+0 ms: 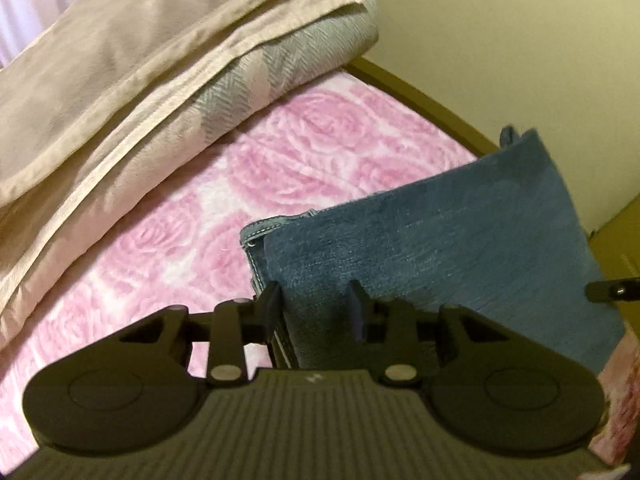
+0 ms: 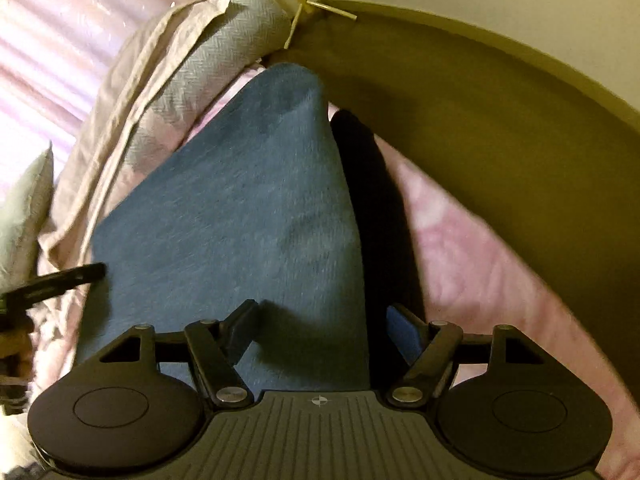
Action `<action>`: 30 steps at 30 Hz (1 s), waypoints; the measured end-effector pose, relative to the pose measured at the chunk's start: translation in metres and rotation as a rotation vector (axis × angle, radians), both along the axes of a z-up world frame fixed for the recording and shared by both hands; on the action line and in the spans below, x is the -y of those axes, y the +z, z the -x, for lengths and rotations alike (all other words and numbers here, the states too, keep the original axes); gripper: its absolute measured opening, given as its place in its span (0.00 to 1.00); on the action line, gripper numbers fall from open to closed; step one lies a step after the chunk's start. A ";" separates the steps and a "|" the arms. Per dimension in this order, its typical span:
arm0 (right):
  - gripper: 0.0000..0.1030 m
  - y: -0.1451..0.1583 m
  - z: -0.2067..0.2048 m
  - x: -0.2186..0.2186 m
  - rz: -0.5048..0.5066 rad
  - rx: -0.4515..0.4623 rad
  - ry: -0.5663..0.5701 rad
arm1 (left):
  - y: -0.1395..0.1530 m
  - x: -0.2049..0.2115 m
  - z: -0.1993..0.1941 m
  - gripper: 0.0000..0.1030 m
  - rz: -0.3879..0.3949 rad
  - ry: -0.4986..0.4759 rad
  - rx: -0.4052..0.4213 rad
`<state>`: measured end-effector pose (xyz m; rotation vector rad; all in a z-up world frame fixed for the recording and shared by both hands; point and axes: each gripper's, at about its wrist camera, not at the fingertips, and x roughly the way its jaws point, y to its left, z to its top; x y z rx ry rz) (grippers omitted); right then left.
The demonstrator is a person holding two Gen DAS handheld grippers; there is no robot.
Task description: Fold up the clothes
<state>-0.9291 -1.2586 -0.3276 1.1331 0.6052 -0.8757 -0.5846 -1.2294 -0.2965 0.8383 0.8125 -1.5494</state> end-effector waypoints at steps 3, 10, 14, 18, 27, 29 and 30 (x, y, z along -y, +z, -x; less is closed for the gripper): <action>0.71 0.002 -0.004 -0.008 -0.005 0.014 0.015 | -0.010 0.006 -0.004 0.37 0.006 0.010 -0.006; 0.71 0.003 0.005 -0.024 -0.050 0.033 -0.029 | 0.015 -0.022 -0.018 0.51 0.004 0.020 -0.040; 0.61 -0.006 0.016 -0.032 -0.114 0.082 -0.086 | 0.012 -0.058 -0.032 0.52 -0.040 0.052 -0.133; 0.35 -0.005 0.021 -0.035 -0.127 0.098 -0.136 | 0.000 -0.070 -0.032 0.52 -0.049 0.050 -0.173; 0.23 0.022 0.017 -0.059 -0.092 0.096 -0.148 | -0.004 -0.074 -0.033 0.55 -0.060 0.002 -0.160; 0.23 0.021 0.016 -0.060 -0.089 0.089 -0.144 | -0.003 -0.075 -0.033 0.55 -0.061 -0.005 -0.150; 0.22 0.024 0.014 -0.063 -0.079 0.078 -0.136 | -0.003 -0.077 -0.032 0.55 -0.061 -0.009 -0.144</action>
